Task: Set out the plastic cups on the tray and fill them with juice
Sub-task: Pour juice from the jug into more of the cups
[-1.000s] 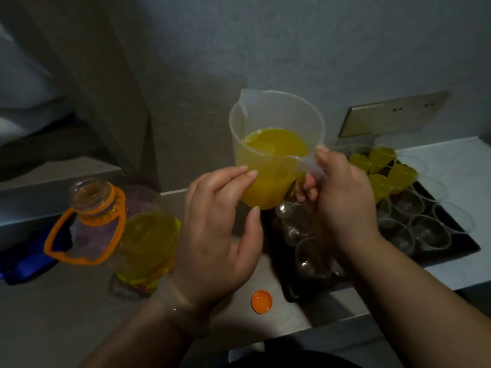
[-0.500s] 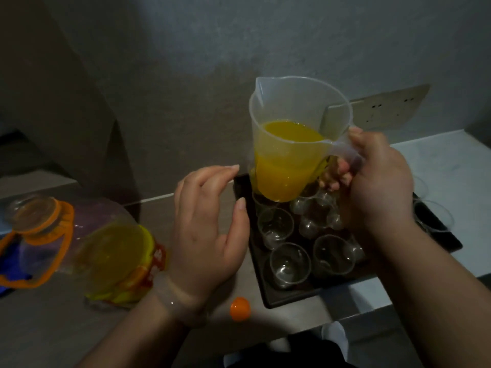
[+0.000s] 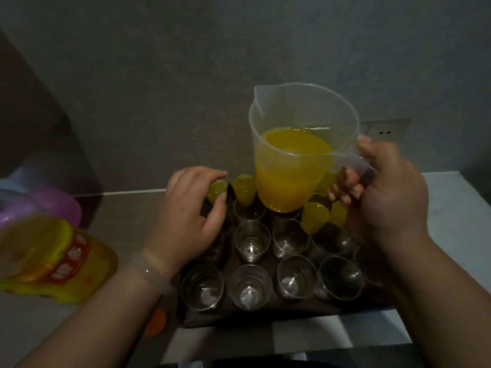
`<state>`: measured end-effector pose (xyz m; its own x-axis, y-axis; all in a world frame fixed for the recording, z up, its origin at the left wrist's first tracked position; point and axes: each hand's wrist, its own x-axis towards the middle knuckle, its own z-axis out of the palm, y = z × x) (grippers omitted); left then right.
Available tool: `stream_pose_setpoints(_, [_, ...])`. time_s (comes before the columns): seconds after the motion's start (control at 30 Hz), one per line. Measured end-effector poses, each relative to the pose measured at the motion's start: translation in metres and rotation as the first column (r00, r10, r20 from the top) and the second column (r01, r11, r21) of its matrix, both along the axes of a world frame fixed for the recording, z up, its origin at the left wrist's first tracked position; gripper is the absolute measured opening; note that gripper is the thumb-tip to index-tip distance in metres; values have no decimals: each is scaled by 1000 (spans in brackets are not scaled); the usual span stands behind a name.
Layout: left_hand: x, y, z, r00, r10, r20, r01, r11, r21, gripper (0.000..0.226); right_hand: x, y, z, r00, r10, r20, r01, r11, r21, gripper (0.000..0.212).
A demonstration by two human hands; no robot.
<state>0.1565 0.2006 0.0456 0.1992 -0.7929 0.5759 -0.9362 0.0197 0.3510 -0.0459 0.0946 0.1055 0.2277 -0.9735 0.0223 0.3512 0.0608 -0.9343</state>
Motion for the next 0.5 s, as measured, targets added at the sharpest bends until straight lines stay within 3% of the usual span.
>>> stream_pose_setpoints(0.13, [-9,-18,-1,999,-3,37,-2,990,138,34,-26,-16,-3,991,-29,-134,19,997,-75,46])
stream_pose_setpoints(0.27, [-16,-28,-3,998,7,57,-18,983,185,36,-43,-32,-6,999,-48,15,48,999,21,48])
stream_pose_setpoints(0.5, [-16,-47,-9,997,-48,60,25,939,344,45,-52,-48,-11,992,-121,20,120,992,43,52])
